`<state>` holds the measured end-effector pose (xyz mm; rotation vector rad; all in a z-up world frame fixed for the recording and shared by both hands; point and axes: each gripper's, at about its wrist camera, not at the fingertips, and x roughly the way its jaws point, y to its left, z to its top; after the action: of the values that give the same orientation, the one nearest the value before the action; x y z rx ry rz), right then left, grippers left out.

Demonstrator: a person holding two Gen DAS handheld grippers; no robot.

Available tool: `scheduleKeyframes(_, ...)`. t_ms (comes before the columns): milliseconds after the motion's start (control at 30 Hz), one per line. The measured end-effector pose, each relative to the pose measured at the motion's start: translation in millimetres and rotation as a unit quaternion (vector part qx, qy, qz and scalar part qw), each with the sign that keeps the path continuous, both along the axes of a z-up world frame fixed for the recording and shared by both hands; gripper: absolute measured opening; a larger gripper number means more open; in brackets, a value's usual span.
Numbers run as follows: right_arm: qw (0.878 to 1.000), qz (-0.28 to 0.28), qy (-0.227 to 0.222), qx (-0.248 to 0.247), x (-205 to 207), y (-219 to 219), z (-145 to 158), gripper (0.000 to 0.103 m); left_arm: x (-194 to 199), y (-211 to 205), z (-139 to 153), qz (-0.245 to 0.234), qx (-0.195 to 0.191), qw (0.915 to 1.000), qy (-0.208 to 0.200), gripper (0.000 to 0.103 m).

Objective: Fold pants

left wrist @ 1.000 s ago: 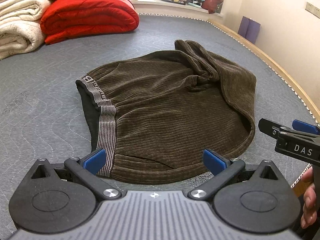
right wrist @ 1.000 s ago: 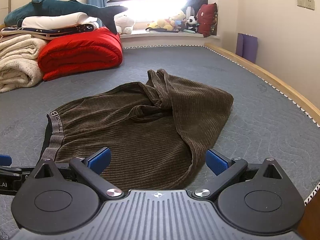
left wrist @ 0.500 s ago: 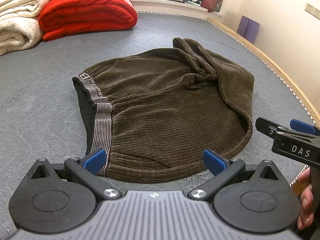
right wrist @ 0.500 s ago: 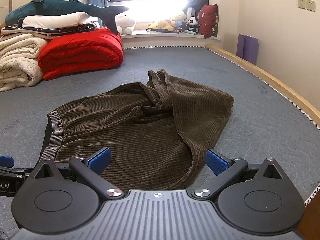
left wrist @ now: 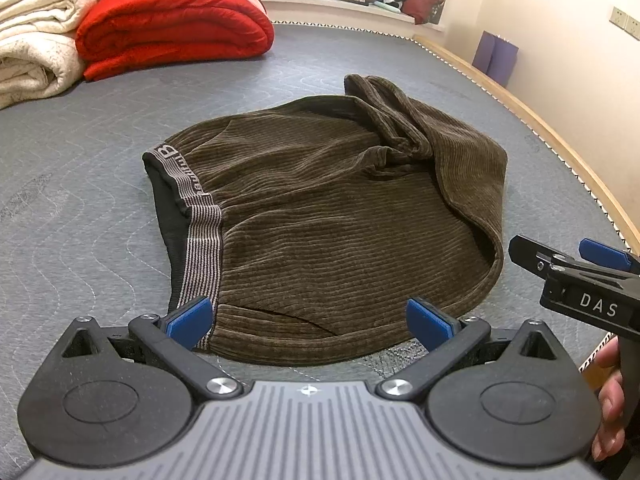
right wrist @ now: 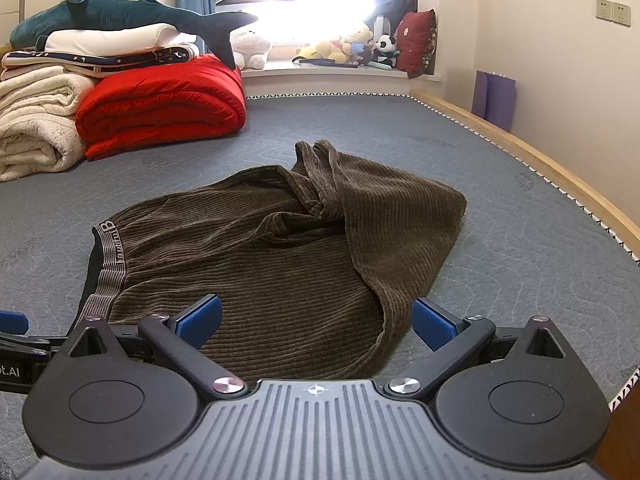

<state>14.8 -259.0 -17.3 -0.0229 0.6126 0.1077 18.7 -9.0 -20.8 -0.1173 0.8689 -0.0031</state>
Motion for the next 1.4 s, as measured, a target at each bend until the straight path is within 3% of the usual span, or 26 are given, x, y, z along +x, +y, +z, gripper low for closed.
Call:
scheduleKeyframes(733,1.0,-0.002,-0.003,-0.007,0.0,1.5,-0.6,0.1,0.8,-1.6,-0.5,-0.003,-0.001,1.0,0.0,0.103)
scheduleKeyframes(933,1.0,0.009,-0.012,-0.012,-3.7,3.0,0.3,0.095,0.7,-1.5,0.2,-0.002,-0.003,1.0,0.001,0.103)
scheduleKeyframes(1100,1.0,0.019,-0.02,-0.009,-6.5,4.0,1.7,0.08,3.6,-0.2,3.2,0.011,-0.001,0.9999,0.011,0.103)
scheduleKeyframes(1233,0.999,0.027,-0.026,-0.001,-9.0,5.4,2.5,0.075,15.7,21.6,18.3,0.031,-0.029,0.9981,0.045,0.103)
scheduleKeyframes(1333,0.998,0.041,-0.038,-0.011,-10.2,12.6,2.2,0.073,24.3,51.2,28.5,0.048,-0.078,0.9954,0.029,0.103)
scheduleKeyframes(1400,0.997,0.052,-0.043,-0.021,-9.8,19.0,1.6,0.071,36.6,69.2,35.5,0.051,-0.088,0.9947,0.013,0.103)
